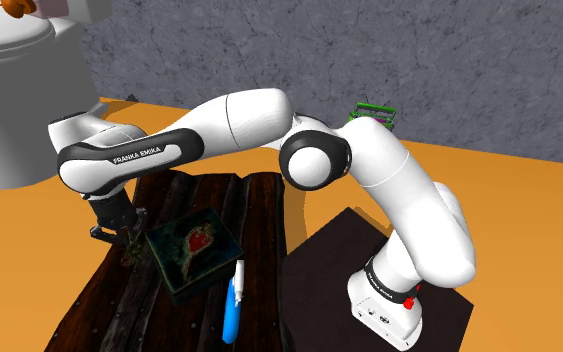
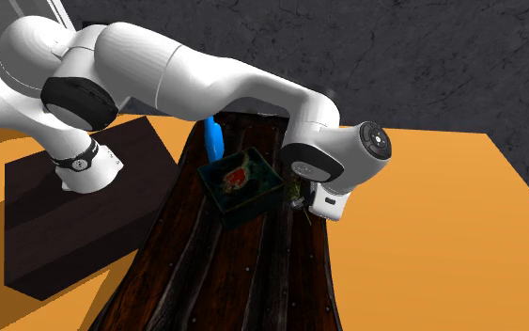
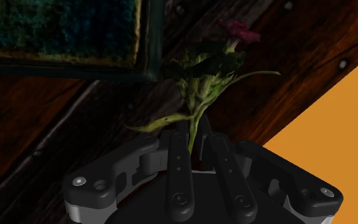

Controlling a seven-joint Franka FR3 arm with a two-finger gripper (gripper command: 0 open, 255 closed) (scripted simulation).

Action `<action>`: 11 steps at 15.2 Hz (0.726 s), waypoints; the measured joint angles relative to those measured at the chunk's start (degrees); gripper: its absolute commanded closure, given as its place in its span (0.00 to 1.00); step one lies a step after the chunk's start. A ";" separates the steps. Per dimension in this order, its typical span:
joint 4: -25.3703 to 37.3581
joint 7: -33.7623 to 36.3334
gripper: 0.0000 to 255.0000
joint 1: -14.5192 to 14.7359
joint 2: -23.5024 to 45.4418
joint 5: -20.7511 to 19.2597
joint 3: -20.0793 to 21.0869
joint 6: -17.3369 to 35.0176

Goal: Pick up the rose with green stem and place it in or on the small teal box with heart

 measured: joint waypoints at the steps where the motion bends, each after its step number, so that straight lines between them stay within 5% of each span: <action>1: 0.00 0.00 1.00 0.00 0.00 0.00 0.00 0.00; 11: 0.88 0.40 1.00 -0.17 -2.86 0.47 0.47 -3.71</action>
